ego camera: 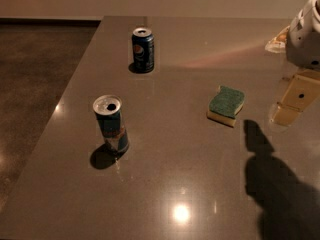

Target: Knock redbull can over

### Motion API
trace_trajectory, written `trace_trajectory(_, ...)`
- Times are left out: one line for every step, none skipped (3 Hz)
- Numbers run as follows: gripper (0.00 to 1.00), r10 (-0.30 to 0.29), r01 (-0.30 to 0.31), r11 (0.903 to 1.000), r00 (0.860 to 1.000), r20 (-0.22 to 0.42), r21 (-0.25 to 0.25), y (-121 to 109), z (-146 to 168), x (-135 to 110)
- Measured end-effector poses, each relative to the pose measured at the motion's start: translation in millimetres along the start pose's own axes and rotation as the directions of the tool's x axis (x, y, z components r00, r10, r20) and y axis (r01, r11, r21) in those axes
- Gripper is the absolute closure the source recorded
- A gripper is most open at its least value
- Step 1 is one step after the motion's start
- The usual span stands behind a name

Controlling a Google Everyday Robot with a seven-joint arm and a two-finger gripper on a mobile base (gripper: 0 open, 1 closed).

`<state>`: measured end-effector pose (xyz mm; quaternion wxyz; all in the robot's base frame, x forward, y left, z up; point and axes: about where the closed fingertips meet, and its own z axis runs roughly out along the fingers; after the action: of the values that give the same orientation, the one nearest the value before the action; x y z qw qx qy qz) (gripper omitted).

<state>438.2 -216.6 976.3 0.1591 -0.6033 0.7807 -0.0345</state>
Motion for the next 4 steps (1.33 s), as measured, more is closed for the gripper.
trace_trajectory(0.0, -0.003, 0.003, 1.0, 1.0, 0.012, -0.001, 1, 0, -3)
trace_trajectory(0.0, -0.04, 0.042, 0.999, 0.992, 0.119, -0.012, 14, -2, -30)
trace_trajectory(0.0, -0.081, 0.096, 0.9942, 0.966, 0.246, -0.049, 33, 1, -66)
trace_trajectory(0.0, -0.081, 0.168, 0.9732, 0.89, 0.449, -0.157, 65, 32, -142)
